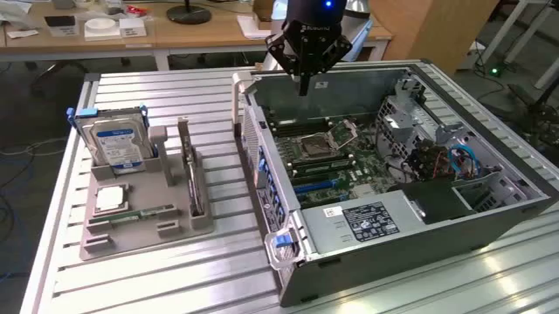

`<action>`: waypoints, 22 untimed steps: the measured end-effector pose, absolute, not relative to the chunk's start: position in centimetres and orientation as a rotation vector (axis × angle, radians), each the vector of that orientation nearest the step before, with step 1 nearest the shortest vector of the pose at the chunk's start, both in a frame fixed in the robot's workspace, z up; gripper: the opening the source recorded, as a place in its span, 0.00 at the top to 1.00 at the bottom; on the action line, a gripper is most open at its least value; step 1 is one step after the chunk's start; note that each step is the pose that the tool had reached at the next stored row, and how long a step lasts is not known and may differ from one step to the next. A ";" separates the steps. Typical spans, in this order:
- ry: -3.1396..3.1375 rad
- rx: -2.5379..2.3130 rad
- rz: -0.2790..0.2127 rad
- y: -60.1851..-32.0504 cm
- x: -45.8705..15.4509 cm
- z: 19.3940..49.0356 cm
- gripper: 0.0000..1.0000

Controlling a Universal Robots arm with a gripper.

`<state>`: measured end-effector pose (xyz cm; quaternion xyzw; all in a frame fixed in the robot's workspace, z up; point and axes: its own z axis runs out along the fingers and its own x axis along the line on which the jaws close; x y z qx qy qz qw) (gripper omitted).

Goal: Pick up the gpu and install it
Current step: 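Reach for the gpu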

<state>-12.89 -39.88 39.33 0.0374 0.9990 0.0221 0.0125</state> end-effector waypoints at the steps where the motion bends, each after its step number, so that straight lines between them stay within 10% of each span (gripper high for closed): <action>1: 3.114 0.117 0.069 -39.9 -13.0 39.3 0.89; 22: 3.114 0.117 0.069 -39.9 -17.0 39.3 0.89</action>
